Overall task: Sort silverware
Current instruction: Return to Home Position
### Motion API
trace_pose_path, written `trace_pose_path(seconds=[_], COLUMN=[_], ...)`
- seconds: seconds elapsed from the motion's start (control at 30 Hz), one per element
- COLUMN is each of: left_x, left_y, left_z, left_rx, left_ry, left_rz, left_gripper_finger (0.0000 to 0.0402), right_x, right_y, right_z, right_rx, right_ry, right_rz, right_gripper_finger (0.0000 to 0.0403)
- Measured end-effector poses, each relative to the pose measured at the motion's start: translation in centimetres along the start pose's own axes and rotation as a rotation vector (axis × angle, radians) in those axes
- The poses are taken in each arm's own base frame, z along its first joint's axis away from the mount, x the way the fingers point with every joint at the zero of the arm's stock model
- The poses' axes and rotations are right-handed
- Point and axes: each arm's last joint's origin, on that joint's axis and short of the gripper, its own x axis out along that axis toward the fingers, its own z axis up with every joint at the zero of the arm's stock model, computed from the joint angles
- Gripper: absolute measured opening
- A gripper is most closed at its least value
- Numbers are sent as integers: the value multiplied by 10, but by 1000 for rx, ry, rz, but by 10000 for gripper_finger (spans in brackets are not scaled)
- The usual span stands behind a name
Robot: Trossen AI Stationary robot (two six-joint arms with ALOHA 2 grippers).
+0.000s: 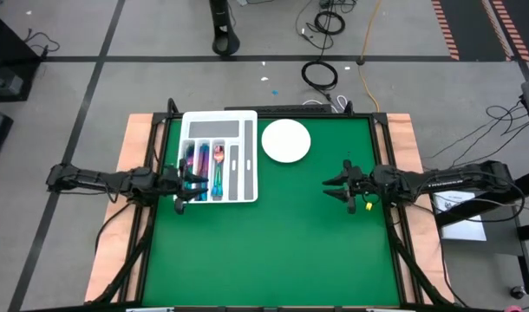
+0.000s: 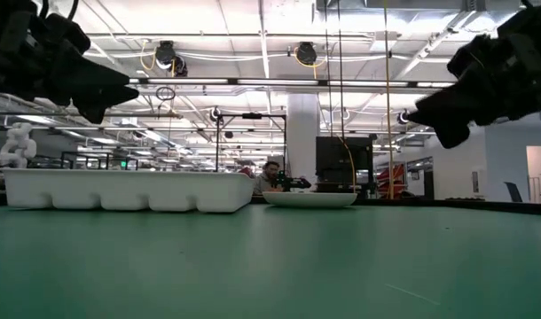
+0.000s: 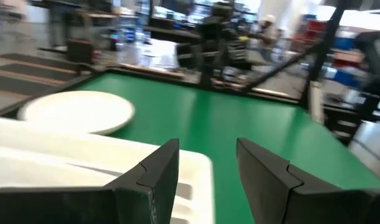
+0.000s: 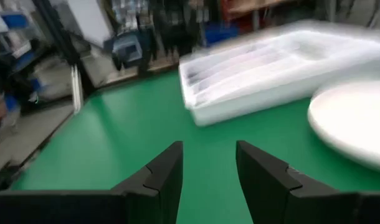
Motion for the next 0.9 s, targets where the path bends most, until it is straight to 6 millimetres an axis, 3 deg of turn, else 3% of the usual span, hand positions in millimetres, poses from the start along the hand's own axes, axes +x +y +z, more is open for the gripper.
trace_pose_path(seconds=[0.1, 0.53, 0.9], left_x=[0, 0, 0], left_y=[-1, 2, 2], left_z=[-1, -6, -6], left_rx=[6, 22, 22], left_ry=[20, 63, 63], left_rz=[-59, 24, 26], left_gripper_finger=[162, 162, 162], right_x=[-1, -11, -22], right_y=[-1, -3, -2], right_z=[-7, -14, -8], right_rx=[29, -115, -199], right_ry=[74, 157, 86], right_rz=[8, -13, 10], right_gripper_finger=[137, 137, 137])
